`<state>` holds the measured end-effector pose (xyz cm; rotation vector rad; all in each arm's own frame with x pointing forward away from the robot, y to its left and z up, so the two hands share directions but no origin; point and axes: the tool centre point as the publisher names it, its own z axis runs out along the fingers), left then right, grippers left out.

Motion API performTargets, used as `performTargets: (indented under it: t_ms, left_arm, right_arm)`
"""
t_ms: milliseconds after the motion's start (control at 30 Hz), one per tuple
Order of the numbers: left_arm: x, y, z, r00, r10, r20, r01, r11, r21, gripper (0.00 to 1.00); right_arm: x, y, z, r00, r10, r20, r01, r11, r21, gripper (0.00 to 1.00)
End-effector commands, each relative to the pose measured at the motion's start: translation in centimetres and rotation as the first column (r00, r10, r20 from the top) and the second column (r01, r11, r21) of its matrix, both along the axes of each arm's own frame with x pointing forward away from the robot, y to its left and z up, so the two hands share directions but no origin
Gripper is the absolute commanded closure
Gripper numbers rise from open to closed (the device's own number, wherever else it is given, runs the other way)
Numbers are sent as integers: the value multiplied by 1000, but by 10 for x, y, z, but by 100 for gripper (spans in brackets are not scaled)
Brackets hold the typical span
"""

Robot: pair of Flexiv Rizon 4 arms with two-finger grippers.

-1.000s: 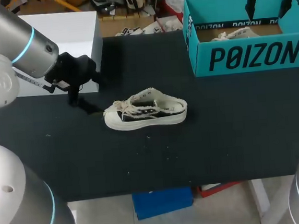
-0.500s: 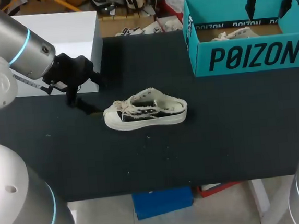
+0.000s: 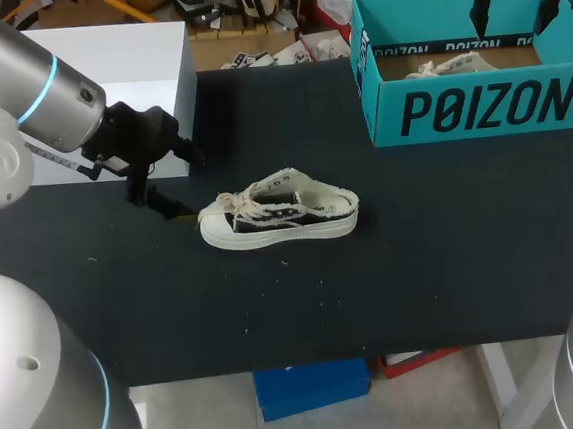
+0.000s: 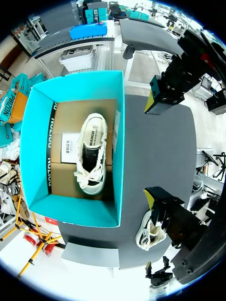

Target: Take the shoe out of the shoebox, open the shoe tongue, remove and reinsert the insole, then place the shoe into the shoebox

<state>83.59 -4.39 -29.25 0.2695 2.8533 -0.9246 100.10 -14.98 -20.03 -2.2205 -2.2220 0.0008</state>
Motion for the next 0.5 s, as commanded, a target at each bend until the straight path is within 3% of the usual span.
performTargets:
  t_ms: [33,133,300,400,500]
  left_arm:
    - [0,0,-1,1000,0,2,0,1000,-1,0]
    - [0,0,-1,1000,0,2,0,1000,-1,0]
    - [0,0,-1,1000,0,2,0,1000,-1,0]
    - [0,0,-1,1000,0,2,0,1000,-1,0]
    - [0,0,-1,1000,0,2,0,1000,-1,0]
  right_arm:
    - [0,0,0,1000,0,0,0,1000,0,0]
    - [0,0,0,1000,0,0,0,1000,0,0]
    - [-39,43,14,936,344,73,-340,938,-64,0]
    - [-65,66,23,850,516,103,-514,856,-49,0]
    - [-95,89,26,692,715,102,-718,696,-8,0]
